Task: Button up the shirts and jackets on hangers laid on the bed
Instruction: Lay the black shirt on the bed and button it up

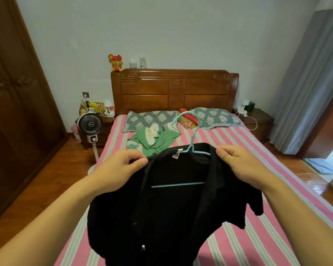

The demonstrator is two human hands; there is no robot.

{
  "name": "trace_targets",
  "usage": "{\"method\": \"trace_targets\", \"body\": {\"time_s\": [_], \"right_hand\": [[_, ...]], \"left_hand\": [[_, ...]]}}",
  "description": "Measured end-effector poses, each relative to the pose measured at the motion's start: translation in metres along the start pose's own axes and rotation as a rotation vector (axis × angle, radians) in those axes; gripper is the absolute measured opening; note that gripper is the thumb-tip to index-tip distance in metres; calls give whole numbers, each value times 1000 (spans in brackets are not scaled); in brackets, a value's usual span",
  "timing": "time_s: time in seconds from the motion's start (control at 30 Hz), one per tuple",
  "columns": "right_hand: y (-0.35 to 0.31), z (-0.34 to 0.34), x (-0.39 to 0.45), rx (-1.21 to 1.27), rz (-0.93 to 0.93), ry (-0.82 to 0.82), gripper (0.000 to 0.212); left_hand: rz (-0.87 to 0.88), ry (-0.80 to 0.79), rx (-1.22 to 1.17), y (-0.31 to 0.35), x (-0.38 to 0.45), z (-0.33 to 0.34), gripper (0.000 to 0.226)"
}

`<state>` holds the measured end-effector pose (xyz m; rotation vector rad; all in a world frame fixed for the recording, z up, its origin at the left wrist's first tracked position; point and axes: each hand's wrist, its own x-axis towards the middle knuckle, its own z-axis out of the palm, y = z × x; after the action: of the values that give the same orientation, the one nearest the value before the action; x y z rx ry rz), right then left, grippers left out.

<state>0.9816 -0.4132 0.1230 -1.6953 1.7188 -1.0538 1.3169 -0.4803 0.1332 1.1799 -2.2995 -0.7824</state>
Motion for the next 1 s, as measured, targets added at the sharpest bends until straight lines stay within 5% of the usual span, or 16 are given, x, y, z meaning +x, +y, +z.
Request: {"method": "trace_targets", "body": {"time_s": [0.2,0.33,0.47,0.6,0.8,1.0], "right_hand": [[0,30,4,23,233,193,52],[-1,41,-5,101,116,283,16],[1,67,-12,-277,-82,428,47],[15,77,-5,-421,-242,516,37],[31,21,9,-549,-65,474,36],[52,37,2,-441,-110,33,33]], "left_hand": [[-232,118,-200,8,6,7,19],[-274,112,-225,6,5,4,8],[-209,59,-160,4,4,2,8],[-163,34,-135,5,5,5,9],[-59,-108,83,-20,6,-6,17],[-1,120,-8,-36,18,-9,16]]}}
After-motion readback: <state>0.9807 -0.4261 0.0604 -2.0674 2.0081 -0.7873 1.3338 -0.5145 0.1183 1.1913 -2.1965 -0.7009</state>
